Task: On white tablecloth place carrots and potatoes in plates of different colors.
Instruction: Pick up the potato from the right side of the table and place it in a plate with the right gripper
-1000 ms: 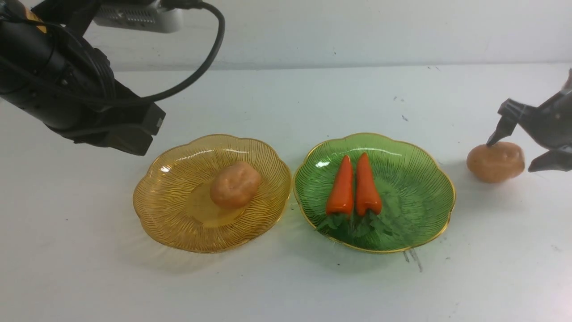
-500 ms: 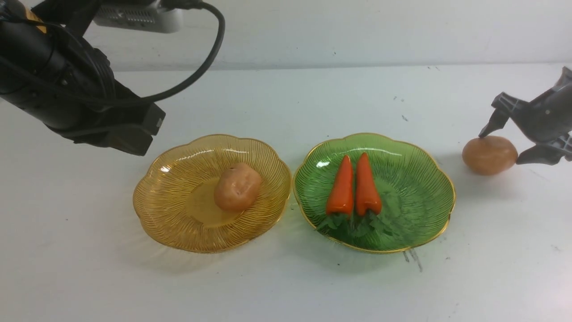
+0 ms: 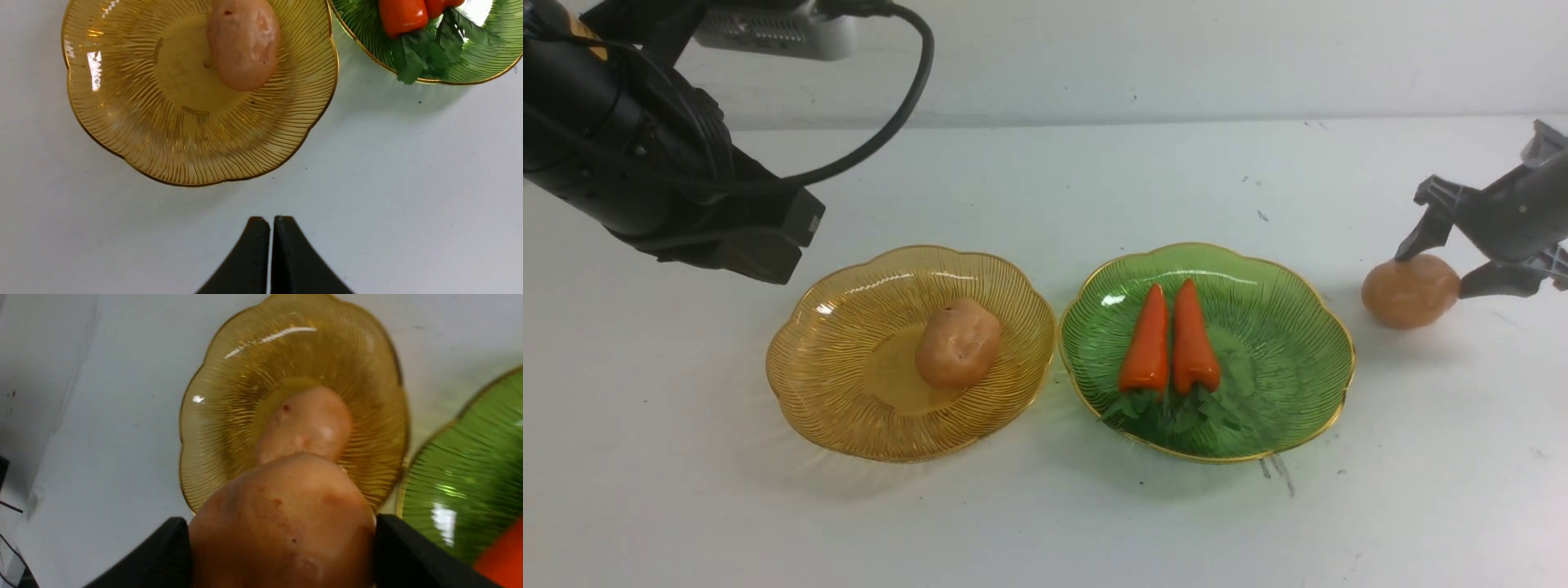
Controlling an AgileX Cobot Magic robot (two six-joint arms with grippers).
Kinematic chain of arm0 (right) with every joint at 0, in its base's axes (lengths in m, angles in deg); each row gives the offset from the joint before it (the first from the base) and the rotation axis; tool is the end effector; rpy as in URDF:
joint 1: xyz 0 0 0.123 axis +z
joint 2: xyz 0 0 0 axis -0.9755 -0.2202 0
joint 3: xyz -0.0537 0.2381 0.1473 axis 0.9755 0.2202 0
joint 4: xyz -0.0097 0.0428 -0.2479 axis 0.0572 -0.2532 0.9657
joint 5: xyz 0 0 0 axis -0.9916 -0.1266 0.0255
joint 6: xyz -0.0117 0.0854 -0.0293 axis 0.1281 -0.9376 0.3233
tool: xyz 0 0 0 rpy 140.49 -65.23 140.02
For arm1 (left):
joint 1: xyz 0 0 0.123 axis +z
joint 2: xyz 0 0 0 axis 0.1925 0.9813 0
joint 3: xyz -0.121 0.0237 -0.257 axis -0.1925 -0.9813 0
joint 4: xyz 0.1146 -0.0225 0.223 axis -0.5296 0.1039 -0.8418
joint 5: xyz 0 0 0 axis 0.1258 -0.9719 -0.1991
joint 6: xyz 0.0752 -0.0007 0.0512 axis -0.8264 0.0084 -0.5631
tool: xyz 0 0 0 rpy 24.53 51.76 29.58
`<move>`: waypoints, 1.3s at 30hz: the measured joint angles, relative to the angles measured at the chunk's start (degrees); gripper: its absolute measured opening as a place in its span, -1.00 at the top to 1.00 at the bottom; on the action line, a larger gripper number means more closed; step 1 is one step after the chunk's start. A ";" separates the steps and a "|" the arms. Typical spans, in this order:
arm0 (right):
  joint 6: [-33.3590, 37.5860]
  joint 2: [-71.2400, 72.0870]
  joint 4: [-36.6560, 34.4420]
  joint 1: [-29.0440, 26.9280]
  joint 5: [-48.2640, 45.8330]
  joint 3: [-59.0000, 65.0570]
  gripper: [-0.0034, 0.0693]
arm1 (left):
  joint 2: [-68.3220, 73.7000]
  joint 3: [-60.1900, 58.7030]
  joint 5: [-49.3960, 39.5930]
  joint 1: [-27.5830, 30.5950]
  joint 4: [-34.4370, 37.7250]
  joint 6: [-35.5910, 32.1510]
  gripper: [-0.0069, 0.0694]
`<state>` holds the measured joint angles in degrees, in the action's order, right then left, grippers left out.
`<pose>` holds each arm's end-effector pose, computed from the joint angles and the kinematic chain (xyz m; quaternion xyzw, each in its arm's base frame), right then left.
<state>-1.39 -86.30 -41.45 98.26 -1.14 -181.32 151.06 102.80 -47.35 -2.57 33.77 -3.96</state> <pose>0.3732 0.2032 0.2941 -0.1511 0.8979 0.3787 0.1656 0.2576 -0.0813 0.3901 0.1741 0.9499 -0.1165 0.2317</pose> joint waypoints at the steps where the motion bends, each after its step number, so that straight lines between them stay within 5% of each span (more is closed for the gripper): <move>1: -0.07 -0.87 0.21 3.01 2.87 0.00 -0.53 | 0.00 0.00 0.00 0.00 0.00 0.00 0.83; 8: -0.07 -6.95 -0.38 13.10 16.38 0.00 -0.53 | 0.00 0.00 0.00 0.00 0.00 0.00 0.83; 26: -0.95 -15.24 -0.59 15.87 22.19 0.00 -0.59 | 0.00 -0.05 0.00 0.00 -0.12 -0.05 0.83; 39: -0.97 -15.11 1.99 15.82 22.06 0.00 -0.90 | 0.00 -0.05 0.00 0.00 -0.12 -0.05 0.83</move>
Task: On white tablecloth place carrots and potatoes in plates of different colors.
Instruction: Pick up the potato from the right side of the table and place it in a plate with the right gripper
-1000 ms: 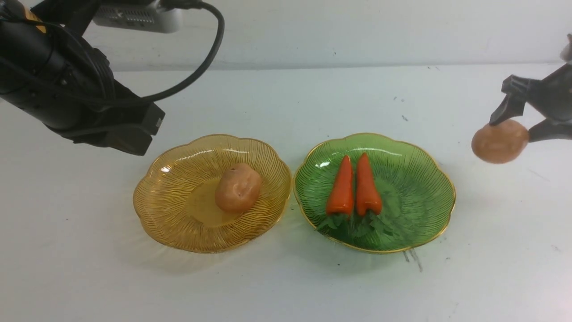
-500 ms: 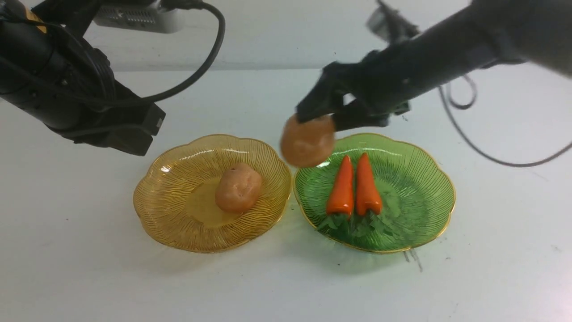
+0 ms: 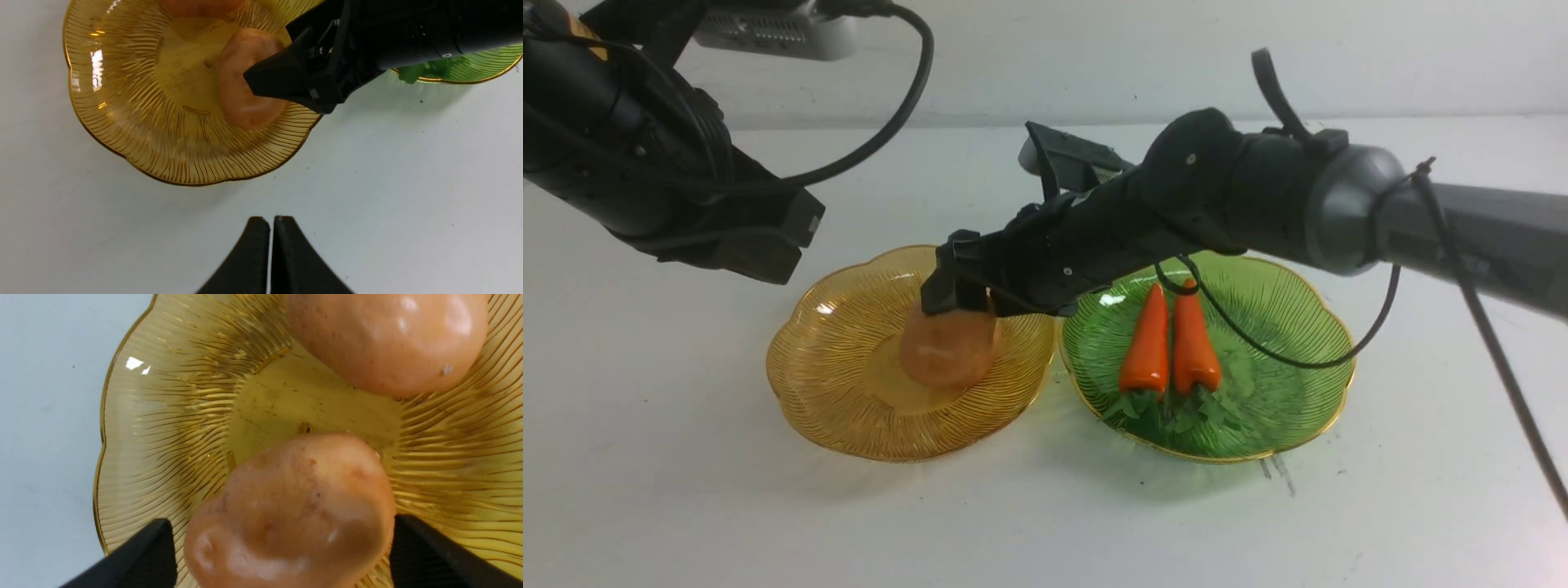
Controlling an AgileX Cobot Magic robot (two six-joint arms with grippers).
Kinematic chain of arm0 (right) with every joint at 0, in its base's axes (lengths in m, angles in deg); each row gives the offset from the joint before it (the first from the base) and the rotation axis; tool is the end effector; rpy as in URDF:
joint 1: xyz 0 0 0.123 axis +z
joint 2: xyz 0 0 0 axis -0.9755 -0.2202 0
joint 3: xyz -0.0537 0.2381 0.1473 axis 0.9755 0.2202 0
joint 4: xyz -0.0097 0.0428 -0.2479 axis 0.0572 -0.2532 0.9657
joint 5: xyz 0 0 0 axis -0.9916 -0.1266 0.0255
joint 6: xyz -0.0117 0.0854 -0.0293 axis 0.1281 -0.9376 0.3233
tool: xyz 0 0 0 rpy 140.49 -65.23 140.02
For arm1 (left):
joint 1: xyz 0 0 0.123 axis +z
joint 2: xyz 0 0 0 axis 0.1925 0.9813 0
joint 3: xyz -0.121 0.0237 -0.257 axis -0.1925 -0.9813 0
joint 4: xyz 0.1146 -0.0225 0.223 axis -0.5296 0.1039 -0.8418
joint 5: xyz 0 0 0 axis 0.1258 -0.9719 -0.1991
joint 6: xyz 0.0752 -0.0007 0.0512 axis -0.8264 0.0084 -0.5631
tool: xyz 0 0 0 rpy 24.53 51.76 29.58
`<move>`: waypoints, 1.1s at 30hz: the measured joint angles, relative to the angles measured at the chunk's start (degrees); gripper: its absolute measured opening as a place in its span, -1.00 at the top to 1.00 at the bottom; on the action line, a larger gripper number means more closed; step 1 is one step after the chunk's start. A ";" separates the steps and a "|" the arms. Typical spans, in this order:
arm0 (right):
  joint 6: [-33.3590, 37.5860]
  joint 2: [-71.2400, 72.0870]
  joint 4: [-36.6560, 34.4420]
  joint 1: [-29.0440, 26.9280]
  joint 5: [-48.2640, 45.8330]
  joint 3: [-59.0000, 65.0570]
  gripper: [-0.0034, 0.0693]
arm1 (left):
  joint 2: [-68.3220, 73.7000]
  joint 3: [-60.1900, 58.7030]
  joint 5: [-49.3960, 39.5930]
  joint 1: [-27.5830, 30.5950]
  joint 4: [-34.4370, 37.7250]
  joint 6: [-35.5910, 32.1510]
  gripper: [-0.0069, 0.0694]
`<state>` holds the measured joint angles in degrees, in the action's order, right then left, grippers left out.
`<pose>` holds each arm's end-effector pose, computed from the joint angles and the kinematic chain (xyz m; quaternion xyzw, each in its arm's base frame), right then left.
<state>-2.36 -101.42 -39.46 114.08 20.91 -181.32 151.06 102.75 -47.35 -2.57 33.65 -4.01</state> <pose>0.3624 0.3177 0.1812 -0.1729 0.9100 0.3325 0.1777 0.2576 -0.0811 0.3898 0.1746 0.9501 -0.1154 0.2314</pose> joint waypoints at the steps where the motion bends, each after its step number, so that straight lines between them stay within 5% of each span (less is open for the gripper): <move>1: 0.00 0.22 0.15 -0.08 -0.33 0.00 -0.90 | 0.00 0.00 0.00 0.00 0.00 0.00 0.83; 5: 0.00 2.70 1.66 -1.32 -3.56 0.00 -0.85 | 0.00 0.00 0.00 0.00 0.00 0.00 0.83; 10: -0.16 8.87 5.14 -5.37 -10.29 -0.32 -0.56 | -0.51 0.00 0.00 0.00 -0.05 -0.27 0.83; 19: -7.56 30.69 23.06 -19.06 -24.06 -1.59 0.85 | -8.32 -1.37 -0.06 0.00 -0.05 -0.49 0.83; 27: -15.24 66.37 41.27 -25.24 -25.70 8.39 0.94 | -31.15 -15.63 0.98 0.00 -0.05 -0.39 0.83; 33: -21.85 95.16 43.95 -25.24 -4.04 37.78 0.95 | -46.71 -27.09 8.45 0.00 -0.05 1.87 0.83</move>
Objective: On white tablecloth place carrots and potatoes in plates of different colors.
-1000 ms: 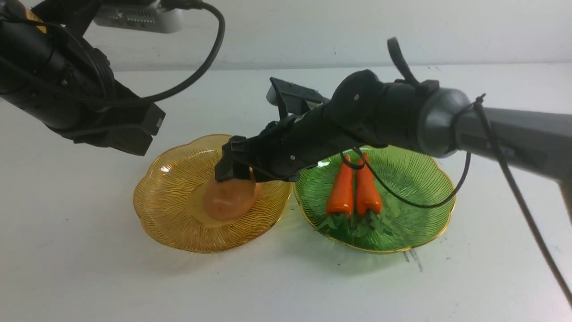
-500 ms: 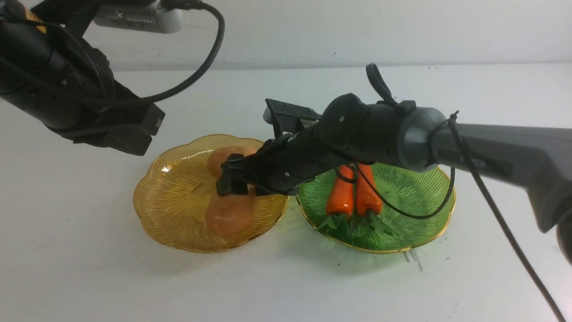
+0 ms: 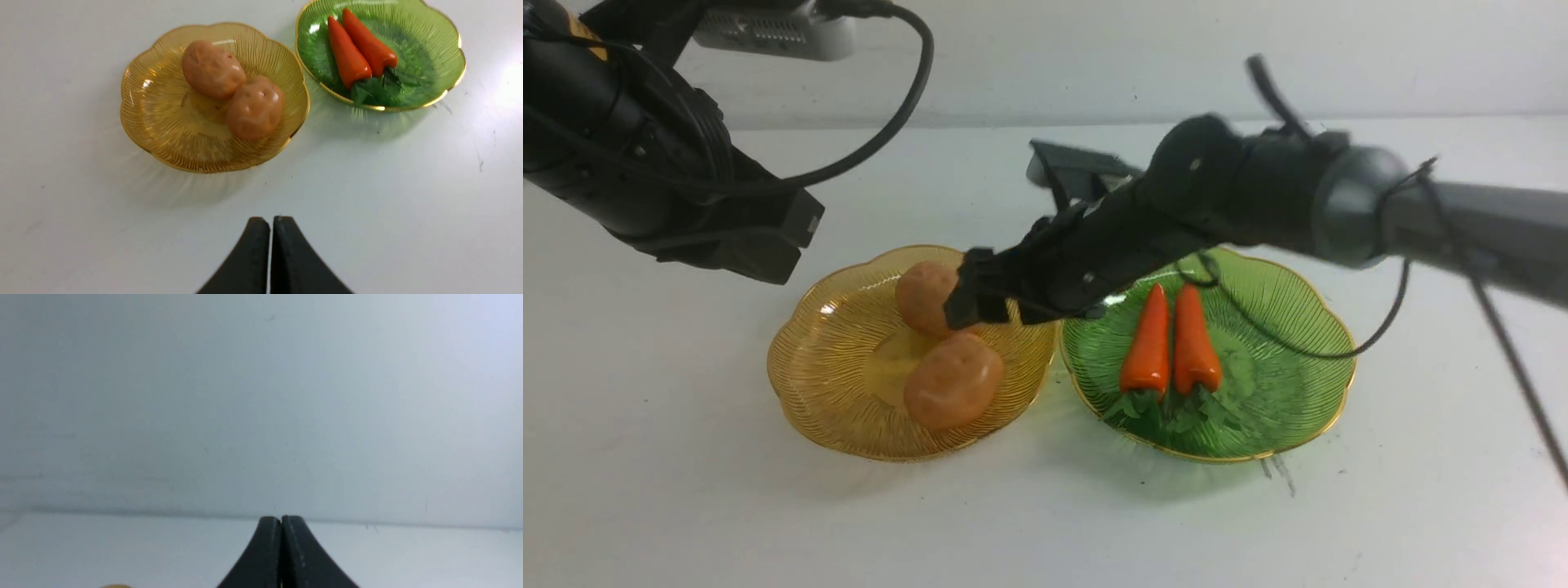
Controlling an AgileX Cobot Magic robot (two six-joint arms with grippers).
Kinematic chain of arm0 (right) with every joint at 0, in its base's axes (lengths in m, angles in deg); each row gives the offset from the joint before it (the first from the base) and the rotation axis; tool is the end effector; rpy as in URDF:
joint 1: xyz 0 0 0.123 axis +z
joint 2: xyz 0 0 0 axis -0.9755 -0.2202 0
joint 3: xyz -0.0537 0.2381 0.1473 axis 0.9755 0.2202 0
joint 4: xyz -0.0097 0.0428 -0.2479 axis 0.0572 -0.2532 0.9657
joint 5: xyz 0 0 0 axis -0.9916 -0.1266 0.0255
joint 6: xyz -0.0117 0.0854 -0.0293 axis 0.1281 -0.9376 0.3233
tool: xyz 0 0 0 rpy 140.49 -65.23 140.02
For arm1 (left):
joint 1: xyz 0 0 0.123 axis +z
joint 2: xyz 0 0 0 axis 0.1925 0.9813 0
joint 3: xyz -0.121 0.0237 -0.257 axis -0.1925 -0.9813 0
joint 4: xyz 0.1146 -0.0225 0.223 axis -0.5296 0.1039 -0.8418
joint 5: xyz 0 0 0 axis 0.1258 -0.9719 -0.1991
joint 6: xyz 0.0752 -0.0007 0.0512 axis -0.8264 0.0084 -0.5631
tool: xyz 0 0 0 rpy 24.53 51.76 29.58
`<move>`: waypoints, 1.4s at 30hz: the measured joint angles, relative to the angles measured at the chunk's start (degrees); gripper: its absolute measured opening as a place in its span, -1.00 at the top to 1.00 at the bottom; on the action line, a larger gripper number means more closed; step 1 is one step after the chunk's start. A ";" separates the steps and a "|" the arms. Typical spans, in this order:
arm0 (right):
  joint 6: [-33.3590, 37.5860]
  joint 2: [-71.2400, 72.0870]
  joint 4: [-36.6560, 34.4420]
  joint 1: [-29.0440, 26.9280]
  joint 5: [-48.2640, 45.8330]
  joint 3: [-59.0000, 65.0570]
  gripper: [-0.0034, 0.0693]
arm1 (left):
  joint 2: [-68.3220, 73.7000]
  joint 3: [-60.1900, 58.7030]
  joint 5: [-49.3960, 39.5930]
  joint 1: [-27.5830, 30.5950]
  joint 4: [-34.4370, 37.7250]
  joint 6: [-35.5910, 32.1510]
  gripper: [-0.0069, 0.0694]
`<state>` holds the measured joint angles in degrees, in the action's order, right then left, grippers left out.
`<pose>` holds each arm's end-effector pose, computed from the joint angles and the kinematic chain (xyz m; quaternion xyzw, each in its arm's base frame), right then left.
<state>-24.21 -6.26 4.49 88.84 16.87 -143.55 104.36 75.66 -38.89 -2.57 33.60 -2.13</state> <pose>0.0626 0.0140 0.4371 -0.0327 0.7484 0.1126 0.6527 0.0595 -0.0318 0.3958 0.1541 0.8662 -0.1337 0.4563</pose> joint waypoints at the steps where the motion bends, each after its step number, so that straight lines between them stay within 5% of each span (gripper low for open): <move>1: -0.42 3.98 0.41 0.00 4.17 4.98 0.95 | -2.27 -1.92 1.41 0.00 0.00 0.21 0.83; 8: -5.41 18.54 0.09 -0.11 14.82 22.12 0.95 | -8.52 -7.95 5.06 0.00 -0.01 1.21 0.83; 20: -6.00 22.27 0.25 -0.11 17.31 22.84 0.95 | -27.25 -13.73 9.37 0.00 -6.18 6.31 0.83; 31: -6.07 22.49 0.25 -0.11 17.18 22.84 0.95 | -30.91 -31.36 34.77 0.00 -6.83 14.11 0.83; 42: -6.07 22.49 0.25 -0.11 17.18 22.84 0.95 | -30.91 -32.19 35.20 0.00 -6.61 14.34 0.83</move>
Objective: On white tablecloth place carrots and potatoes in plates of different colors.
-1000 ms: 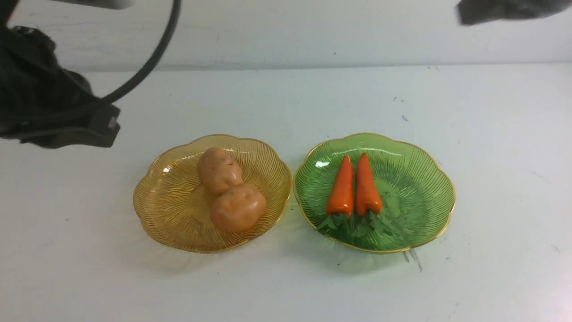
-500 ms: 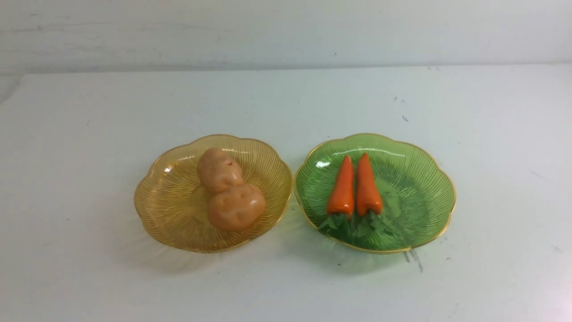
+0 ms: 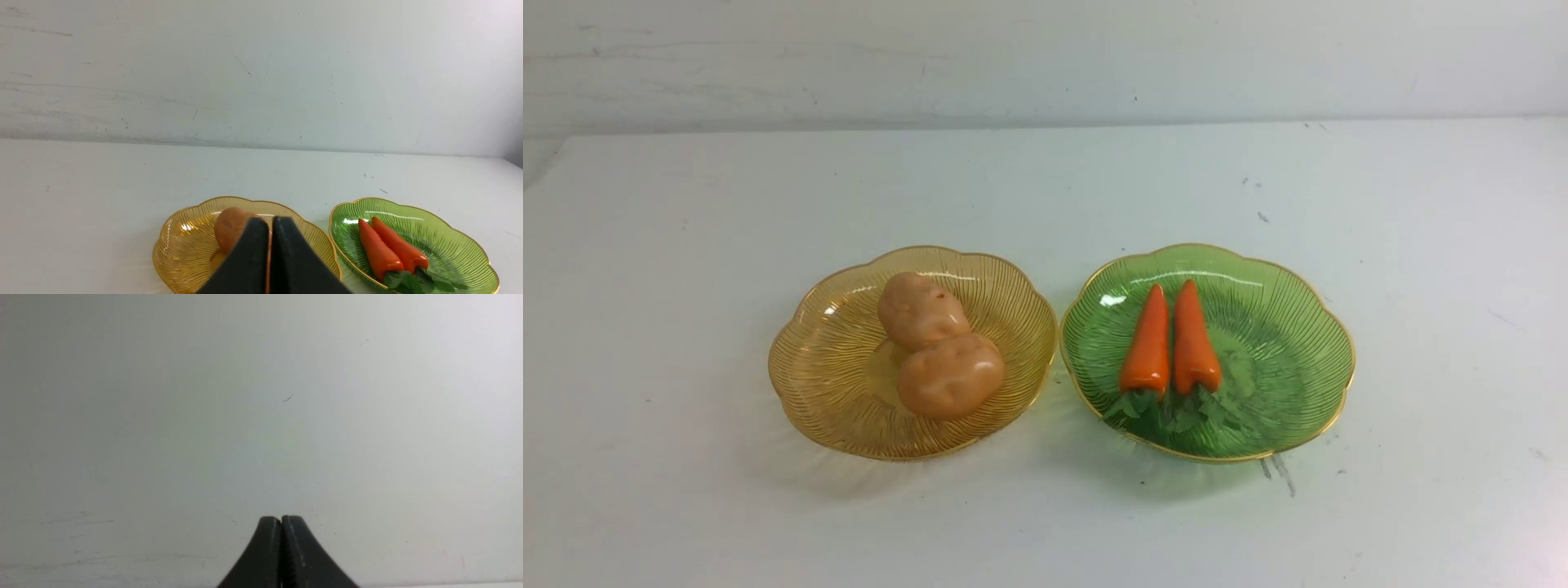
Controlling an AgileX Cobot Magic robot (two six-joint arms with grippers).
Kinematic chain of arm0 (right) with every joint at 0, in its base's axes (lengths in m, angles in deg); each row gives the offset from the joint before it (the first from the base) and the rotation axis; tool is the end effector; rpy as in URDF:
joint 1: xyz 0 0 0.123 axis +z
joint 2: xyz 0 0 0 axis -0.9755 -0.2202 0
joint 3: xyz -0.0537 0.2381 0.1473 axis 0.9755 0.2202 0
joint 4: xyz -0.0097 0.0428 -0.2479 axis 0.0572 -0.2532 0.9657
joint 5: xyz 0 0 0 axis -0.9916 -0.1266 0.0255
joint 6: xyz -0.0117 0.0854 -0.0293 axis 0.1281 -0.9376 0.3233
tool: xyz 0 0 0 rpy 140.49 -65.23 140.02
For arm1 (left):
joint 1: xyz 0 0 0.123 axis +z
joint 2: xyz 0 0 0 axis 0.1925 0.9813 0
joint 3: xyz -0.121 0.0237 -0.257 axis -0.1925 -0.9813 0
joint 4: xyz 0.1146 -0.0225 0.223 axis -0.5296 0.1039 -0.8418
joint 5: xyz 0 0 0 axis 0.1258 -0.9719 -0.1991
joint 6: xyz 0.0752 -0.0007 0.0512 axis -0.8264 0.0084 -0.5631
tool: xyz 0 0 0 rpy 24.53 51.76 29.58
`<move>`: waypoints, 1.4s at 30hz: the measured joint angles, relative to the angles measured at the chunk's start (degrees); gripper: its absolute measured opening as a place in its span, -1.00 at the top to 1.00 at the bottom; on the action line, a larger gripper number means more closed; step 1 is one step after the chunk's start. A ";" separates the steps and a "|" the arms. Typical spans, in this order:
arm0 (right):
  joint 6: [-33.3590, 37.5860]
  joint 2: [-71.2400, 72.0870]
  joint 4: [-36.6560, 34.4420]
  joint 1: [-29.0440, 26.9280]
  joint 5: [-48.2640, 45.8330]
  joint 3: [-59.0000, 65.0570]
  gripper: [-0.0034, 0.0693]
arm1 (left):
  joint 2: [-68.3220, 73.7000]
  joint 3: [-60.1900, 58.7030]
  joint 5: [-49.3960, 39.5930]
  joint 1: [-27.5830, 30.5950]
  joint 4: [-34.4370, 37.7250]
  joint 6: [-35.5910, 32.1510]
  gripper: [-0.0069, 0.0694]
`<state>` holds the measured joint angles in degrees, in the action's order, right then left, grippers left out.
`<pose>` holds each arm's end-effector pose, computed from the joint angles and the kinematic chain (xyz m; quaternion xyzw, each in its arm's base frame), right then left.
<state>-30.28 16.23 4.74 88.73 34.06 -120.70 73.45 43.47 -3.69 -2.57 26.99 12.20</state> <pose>0.0152 0.0036 0.3627 0.0076 0.6441 0.1652 0.7468 0.0205 -0.0091 0.3021 0.0210 0.7091 -0.1760 0.6825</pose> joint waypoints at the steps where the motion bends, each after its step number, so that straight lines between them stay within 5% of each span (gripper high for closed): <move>1: 0.00 0.00 0.00 0.00 0.00 0.00 0.95 | 0.00 0.00 0.00 0.00 -0.23 -0.27 0.83; 9: 0.00 0.00 0.00 0.00 0.00 0.00 0.95 | -0.56 -1.95 0.32 0.15 -2.87 -6.66 0.83; 19: 0.00 0.00 0.00 0.00 -0.14 0.00 0.95 | -2.15 -14.63 3.76 8.14 -2.98 -15.21 0.83; 27: 0.06 0.00 0.00 0.00 -0.14 0.00 0.95 | -2.15 -24.99 9.35 12.44 -3.08 -16.14 0.83; 42: 0.69 0.00 0.00 0.00 -0.16 0.00 0.95 | -2.15 -25.24 6.08 12.45 -3.08 -16.16 0.83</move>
<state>-29.59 16.23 4.74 88.73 33.90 -120.70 71.30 18.23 2.39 9.88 23.91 -3.95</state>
